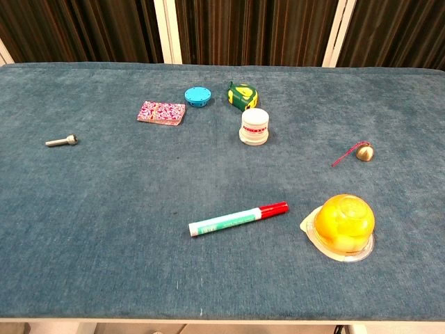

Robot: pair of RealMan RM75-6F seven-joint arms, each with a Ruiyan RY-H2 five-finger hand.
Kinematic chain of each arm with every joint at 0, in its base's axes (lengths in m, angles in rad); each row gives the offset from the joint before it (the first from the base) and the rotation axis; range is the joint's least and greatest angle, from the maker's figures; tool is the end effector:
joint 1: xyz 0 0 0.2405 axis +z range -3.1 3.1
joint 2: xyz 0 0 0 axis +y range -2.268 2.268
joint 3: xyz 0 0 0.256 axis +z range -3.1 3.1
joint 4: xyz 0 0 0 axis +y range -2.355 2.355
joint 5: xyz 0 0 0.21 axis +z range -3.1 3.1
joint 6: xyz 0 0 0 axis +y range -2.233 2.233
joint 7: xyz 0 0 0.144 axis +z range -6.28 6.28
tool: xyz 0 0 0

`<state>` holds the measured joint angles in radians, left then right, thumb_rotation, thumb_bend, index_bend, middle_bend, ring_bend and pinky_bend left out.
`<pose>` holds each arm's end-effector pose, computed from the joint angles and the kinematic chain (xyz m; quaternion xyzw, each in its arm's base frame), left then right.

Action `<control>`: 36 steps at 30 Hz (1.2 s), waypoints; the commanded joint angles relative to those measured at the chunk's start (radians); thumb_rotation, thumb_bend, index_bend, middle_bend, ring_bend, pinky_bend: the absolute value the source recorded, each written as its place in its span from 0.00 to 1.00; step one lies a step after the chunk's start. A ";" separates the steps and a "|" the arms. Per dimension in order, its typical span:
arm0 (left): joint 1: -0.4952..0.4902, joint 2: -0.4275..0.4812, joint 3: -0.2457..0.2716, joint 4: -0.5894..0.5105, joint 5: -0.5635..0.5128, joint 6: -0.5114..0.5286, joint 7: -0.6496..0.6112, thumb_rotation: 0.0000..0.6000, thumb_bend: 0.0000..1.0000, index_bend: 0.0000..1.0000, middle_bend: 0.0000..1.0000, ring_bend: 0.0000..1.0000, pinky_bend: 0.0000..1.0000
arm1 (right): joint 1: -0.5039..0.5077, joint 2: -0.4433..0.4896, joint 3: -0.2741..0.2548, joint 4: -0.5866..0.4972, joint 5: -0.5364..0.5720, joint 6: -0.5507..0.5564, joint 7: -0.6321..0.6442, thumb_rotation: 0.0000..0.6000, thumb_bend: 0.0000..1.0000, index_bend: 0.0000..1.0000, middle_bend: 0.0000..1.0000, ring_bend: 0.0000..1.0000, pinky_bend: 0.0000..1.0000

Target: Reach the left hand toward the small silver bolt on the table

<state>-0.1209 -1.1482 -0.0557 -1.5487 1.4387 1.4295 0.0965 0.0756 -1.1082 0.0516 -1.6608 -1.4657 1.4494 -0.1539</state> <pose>-0.3250 0.1945 0.1532 -0.6134 -0.3663 -0.3371 0.6131 -0.3099 -0.1776 0.1552 0.6126 -0.3732 0.3366 0.6100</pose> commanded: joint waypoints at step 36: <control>-0.352 -0.182 -0.183 -0.060 -0.465 -0.407 0.318 1.00 0.21 0.30 0.02 0.01 0.15 | 0.025 0.041 0.004 -0.001 0.036 -0.067 0.039 1.00 0.16 0.05 0.07 0.07 0.19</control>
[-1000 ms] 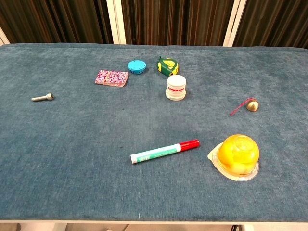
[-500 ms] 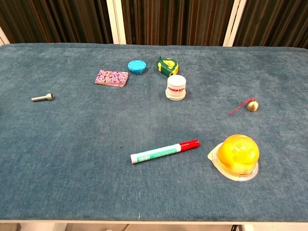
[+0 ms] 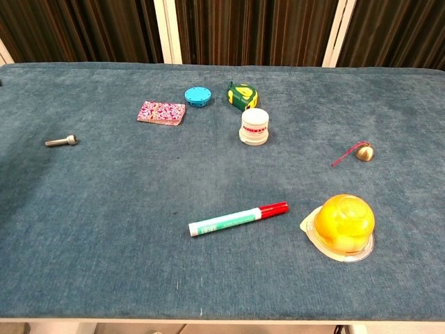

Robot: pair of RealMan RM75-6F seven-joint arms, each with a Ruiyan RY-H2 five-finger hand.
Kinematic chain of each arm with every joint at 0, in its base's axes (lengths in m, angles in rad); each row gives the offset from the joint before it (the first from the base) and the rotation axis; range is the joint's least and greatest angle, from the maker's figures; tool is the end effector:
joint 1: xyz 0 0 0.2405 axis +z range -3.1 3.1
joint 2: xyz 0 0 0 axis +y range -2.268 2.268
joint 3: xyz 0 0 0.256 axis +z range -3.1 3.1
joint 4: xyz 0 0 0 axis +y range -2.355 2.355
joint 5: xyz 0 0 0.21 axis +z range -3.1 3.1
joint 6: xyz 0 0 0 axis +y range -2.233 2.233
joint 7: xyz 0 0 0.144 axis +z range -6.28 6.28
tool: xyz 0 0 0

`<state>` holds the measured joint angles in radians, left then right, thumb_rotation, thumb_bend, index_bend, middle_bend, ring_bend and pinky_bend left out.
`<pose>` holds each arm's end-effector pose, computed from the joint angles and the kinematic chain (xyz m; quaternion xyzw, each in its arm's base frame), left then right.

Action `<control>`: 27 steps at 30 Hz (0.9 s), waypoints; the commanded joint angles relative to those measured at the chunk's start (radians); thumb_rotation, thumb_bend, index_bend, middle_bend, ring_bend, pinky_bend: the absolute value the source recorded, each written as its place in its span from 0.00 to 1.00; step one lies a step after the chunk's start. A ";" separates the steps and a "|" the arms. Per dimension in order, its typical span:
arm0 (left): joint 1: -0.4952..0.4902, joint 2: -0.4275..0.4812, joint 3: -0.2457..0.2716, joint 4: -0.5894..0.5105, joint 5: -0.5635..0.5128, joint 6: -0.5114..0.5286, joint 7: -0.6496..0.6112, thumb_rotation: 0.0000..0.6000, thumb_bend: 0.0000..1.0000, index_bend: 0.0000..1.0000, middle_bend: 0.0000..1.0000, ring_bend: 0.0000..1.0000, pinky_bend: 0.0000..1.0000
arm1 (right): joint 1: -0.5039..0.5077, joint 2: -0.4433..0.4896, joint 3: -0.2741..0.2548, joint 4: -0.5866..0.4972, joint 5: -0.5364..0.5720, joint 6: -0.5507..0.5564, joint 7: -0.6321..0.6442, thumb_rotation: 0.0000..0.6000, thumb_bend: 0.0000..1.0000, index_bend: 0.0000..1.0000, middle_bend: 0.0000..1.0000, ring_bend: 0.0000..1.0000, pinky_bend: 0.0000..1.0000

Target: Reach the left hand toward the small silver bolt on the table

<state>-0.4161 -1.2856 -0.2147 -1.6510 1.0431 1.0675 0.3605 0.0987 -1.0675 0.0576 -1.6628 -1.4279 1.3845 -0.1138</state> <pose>-0.2585 0.2967 0.0804 -0.6362 -0.4510 -0.3095 0.5441 -0.3165 -0.1856 0.1625 0.6153 -0.3920 0.3216 0.6036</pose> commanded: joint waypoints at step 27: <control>-0.192 -0.227 0.002 0.251 -0.239 -0.106 0.079 1.00 0.28 0.41 0.04 0.02 0.15 | 0.008 -0.003 0.000 -0.007 0.026 -0.018 -0.020 1.00 0.16 0.05 0.07 0.07 0.19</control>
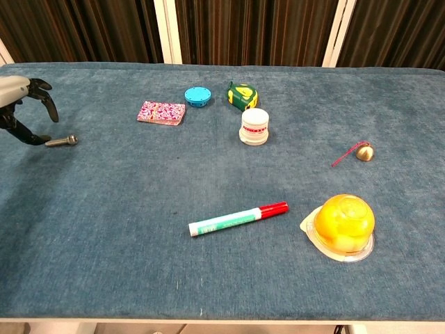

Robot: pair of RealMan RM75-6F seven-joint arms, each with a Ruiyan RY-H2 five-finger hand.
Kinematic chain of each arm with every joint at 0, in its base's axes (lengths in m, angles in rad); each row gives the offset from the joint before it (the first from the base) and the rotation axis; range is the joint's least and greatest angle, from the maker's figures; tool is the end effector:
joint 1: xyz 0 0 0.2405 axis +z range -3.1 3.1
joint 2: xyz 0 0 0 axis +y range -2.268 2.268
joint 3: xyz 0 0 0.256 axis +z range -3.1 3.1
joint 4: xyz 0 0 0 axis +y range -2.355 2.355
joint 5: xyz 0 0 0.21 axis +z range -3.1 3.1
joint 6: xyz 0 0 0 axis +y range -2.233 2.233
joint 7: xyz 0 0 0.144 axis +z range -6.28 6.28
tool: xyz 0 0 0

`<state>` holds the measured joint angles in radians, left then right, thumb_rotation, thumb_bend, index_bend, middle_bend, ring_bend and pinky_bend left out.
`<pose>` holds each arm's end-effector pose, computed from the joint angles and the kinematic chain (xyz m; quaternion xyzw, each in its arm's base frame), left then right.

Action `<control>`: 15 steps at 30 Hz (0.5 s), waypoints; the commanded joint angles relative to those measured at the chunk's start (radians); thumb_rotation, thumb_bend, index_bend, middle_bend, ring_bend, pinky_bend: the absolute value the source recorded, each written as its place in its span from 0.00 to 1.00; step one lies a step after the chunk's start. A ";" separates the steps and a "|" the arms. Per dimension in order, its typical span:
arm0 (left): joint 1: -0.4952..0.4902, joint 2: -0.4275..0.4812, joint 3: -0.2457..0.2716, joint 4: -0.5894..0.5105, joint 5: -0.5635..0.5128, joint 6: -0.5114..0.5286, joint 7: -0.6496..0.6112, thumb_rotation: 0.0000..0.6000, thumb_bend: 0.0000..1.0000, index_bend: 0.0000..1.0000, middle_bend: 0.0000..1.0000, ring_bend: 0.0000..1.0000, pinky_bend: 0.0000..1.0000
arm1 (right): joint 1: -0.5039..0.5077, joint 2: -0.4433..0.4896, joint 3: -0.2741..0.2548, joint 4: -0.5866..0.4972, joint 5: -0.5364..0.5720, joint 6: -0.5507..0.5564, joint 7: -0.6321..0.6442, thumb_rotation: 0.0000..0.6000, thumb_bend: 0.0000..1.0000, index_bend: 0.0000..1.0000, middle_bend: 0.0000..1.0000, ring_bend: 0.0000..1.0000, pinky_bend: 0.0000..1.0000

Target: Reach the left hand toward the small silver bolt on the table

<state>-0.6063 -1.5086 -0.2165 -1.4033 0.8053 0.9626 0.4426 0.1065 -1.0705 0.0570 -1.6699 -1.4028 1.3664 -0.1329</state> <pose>-0.2479 0.3449 0.0151 -0.6412 -0.4831 -0.2695 0.5318 -0.3177 -0.1873 0.1596 0.6152 -0.3984 0.3116 0.6048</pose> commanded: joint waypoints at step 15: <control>-0.022 -0.051 0.023 0.063 -0.013 -0.005 -0.010 1.00 0.28 0.47 0.05 0.02 0.15 | 0.001 -0.003 0.002 -0.001 0.009 -0.001 -0.001 1.00 0.16 0.05 0.07 0.07 0.19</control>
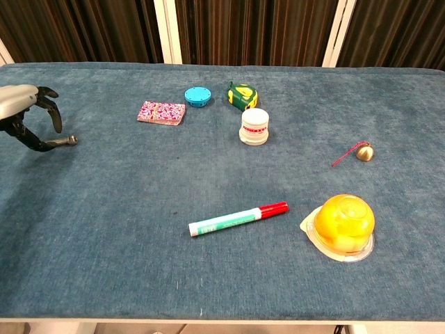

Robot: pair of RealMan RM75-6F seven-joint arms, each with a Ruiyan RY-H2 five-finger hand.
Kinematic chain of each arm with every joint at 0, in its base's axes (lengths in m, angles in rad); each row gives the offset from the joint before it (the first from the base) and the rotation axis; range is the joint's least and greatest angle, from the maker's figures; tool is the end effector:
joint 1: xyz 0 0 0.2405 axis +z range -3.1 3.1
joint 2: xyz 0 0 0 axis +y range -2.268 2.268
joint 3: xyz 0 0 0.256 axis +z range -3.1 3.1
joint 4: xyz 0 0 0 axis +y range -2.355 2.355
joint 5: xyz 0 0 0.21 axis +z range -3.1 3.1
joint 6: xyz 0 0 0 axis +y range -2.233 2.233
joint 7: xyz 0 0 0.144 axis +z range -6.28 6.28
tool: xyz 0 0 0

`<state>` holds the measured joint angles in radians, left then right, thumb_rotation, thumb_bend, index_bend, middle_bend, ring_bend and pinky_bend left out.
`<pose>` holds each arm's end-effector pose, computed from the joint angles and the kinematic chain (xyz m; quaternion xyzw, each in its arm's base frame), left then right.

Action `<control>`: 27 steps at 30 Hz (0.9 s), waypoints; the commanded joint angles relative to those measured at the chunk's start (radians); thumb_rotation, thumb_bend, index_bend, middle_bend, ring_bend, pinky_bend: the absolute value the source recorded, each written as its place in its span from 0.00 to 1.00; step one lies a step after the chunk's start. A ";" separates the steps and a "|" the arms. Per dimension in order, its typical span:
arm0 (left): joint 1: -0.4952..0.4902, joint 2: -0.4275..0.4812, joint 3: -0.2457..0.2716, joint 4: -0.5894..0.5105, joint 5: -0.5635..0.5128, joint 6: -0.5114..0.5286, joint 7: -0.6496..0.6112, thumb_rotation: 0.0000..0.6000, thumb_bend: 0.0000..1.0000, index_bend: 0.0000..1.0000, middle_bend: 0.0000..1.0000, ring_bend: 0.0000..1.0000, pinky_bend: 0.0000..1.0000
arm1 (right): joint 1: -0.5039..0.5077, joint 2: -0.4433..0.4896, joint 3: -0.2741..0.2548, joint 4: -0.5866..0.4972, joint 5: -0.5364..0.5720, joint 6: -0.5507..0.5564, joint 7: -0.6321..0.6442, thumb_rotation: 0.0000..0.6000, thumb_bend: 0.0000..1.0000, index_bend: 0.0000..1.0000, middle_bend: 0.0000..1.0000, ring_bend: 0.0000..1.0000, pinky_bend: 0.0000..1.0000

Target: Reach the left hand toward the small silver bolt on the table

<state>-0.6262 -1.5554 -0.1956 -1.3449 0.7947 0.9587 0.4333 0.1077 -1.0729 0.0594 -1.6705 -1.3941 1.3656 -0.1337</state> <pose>-0.2500 0.3467 0.0013 -0.6441 -0.4846 -0.2626 0.5305 -0.3181 -0.1881 0.1594 0.6122 -0.4005 0.3117 0.6063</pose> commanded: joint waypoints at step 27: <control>-0.008 0.011 -0.017 0.014 0.013 -0.046 -0.100 1.00 0.46 0.58 0.10 0.02 0.15 | 0.002 -0.004 0.001 -0.003 0.011 -0.007 0.008 1.00 0.16 0.05 0.07 0.07 0.19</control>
<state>-0.6351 -1.5574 -0.2056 -1.3148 0.8032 0.9098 0.3426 0.1096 -1.0774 0.0602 -1.6737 -1.3831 1.3591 -0.1253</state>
